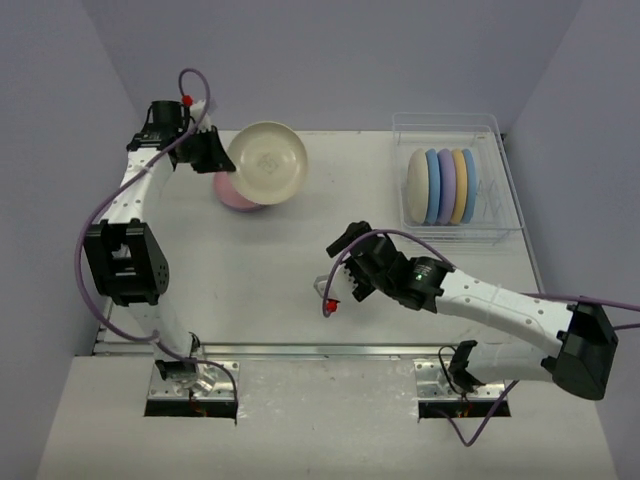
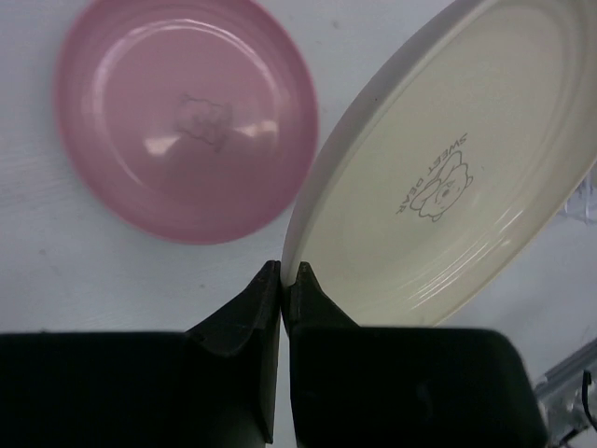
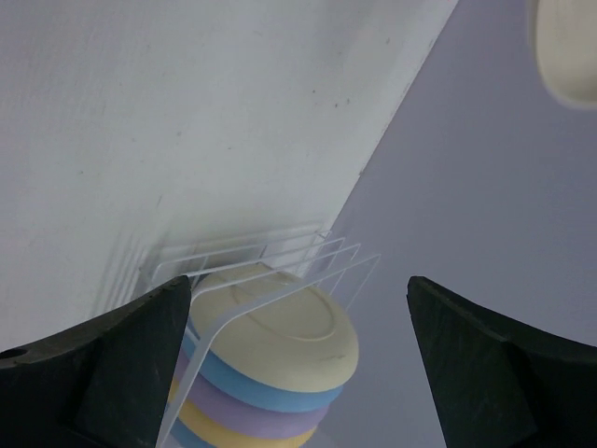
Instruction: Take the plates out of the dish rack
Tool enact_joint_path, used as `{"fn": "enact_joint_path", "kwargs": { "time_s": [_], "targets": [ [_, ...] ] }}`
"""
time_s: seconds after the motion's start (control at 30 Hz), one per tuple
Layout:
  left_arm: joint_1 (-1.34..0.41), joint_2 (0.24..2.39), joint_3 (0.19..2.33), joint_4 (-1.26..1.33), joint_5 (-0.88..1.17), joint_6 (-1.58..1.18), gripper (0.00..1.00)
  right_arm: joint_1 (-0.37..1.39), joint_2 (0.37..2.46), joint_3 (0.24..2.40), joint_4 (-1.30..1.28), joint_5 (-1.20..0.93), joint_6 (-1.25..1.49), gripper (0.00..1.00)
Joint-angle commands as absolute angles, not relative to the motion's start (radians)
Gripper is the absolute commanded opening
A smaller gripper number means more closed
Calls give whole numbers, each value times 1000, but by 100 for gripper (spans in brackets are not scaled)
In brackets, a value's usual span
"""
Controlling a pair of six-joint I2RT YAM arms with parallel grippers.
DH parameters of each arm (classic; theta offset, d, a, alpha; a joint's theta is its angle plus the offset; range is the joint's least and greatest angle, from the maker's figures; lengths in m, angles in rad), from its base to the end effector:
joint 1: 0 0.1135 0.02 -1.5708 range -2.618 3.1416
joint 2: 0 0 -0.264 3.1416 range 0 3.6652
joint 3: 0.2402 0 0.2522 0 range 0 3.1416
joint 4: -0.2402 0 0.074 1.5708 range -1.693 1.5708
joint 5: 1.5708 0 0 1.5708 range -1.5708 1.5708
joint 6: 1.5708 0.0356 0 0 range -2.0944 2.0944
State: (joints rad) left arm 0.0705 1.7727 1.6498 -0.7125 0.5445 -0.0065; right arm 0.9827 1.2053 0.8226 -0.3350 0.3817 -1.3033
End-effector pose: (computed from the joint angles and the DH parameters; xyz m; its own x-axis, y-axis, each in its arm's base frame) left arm 0.3938 0.0093 0.3242 -0.7416 -0.0579 -0.6684 0.2816 0.8774 -0.3885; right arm 0.1530 0.2056 0.2539 0.4981 -0.8663 0.0371 -0.5148 -0.3299 -0.7913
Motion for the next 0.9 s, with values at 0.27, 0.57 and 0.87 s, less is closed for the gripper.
{"fn": "enact_joint_path", "kwargs": {
  "time_s": [0.27, 0.57, 0.87],
  "targets": [
    [206, 2075, 1877, -682, 433, -143, 0, 531, 1160, 1134, -569, 57, -597, 99],
    [206, 2180, 1879, -693, 405, -132, 13, 74, 1224, 1378, -741, -282, -160, 99],
    [206, 2125, 1872, -700, 386, -133, 65, -327, 1430, 1553, -894, -600, -45, 90]
  ]
}}
